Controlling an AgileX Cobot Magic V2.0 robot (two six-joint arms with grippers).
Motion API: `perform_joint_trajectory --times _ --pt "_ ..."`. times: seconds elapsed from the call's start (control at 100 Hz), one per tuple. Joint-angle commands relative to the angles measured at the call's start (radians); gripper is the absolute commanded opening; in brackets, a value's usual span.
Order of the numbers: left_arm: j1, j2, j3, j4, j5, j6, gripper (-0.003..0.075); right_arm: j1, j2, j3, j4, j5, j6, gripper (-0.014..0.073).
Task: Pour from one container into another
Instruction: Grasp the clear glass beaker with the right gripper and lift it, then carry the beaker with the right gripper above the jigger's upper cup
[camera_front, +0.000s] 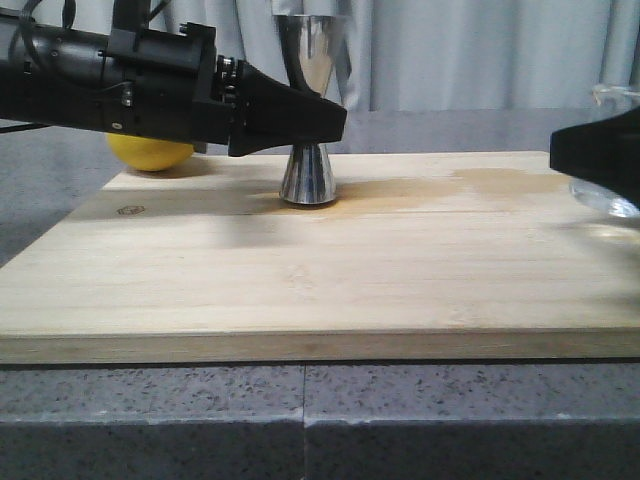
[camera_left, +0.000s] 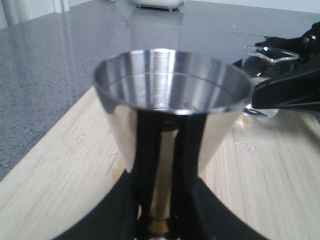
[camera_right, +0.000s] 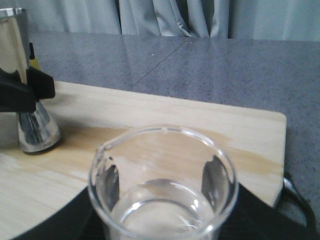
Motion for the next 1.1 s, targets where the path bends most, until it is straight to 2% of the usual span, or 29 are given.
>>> perform_joint_trajectory --times 0.0,0.37,0.53,0.75,1.09 --pt "-0.007 -0.046 -0.029 -0.079 0.104 -0.004 -0.0019 -0.004 -0.006 -0.065 -0.005 -0.050 -0.012 0.0279" --pt "-0.007 -0.046 -0.029 -0.079 0.104 -0.004 -0.0019 -0.004 -0.006 -0.315 -0.142 0.256 -0.012 0.0279" --pt "-0.007 -0.046 -0.029 -0.079 0.104 -0.004 -0.0019 0.005 -0.006 -0.426 -0.244 0.367 0.011 0.0279" --pt "-0.007 -0.046 -0.029 -0.079 0.104 -0.004 -0.0019 0.014 0.014 -0.540 -0.410 0.434 0.164 0.0279" --pt "-0.007 -0.046 -0.029 -0.079 0.104 -0.004 -0.0019 0.088 0.107 -0.702 -0.563 0.573 0.224 0.0279"
